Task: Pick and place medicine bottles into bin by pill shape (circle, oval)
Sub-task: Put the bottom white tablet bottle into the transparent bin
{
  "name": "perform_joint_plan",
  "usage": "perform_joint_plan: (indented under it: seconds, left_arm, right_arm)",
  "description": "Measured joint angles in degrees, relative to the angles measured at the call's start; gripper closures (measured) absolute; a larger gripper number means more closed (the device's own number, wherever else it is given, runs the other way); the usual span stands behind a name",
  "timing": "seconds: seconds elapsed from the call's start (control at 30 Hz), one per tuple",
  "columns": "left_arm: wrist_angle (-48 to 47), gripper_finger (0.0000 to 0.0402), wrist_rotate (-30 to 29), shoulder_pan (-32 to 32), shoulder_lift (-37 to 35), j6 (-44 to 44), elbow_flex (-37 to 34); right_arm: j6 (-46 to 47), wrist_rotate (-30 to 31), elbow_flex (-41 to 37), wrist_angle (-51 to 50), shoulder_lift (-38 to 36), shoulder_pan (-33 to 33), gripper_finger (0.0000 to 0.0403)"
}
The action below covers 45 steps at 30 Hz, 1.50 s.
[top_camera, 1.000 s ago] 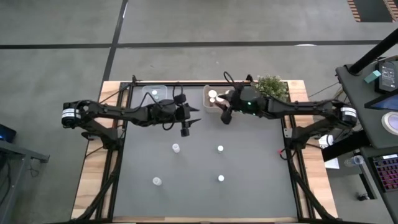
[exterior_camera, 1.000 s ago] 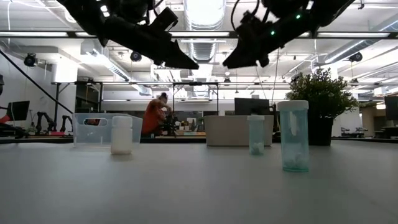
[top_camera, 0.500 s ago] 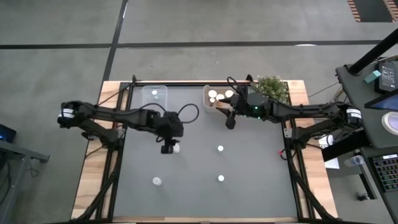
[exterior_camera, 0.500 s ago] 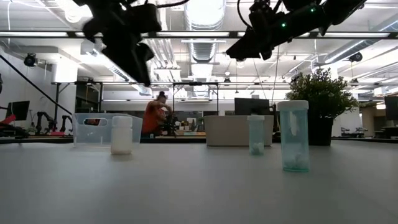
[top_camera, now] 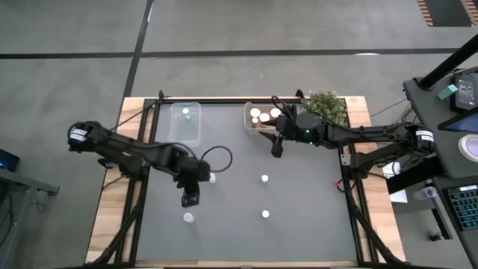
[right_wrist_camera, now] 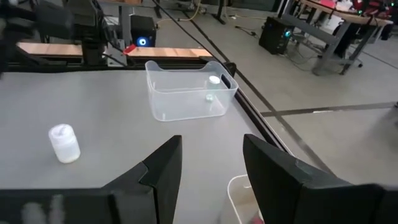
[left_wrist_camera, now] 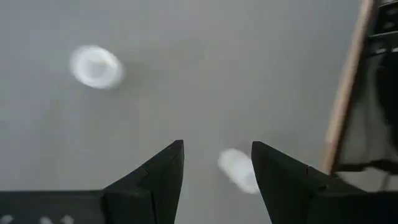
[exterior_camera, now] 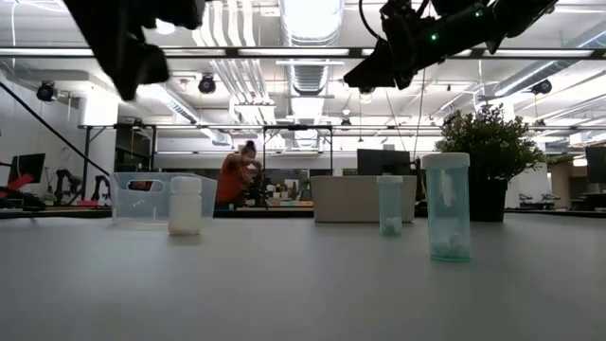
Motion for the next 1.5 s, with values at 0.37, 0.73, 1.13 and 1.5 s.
perform_joint_plan:
  seconds: [0.37,0.73,1.13,1.5]
  left_arm:
    - [1.5,0.0228,-4.5,-12.8,1.7,-10.7,0.5]
    - [2.1,0.0175,-7.4,-19.9,4.8,-13.4,-1.1]
    - [4.4,0.0157,-13.2,-24.3,8.3,-15.9,-3.6]
    - [5.0,0.0157,-13.4,-24.9,12.8,-15.9,-3.8]
  right_arm:
    - [-0.1,0.0,0.0,-0.2,0.0,1.2,0.0239]
    - [0.9,0.0,0.0,-0.2,0.0,1.9,0.0239]
    - [2.9,0.0,0.0,-0.4,0.0,2.0,0.0239]
    - [2.8,0.0,0.0,-0.5,0.0,2.0,0.0239]
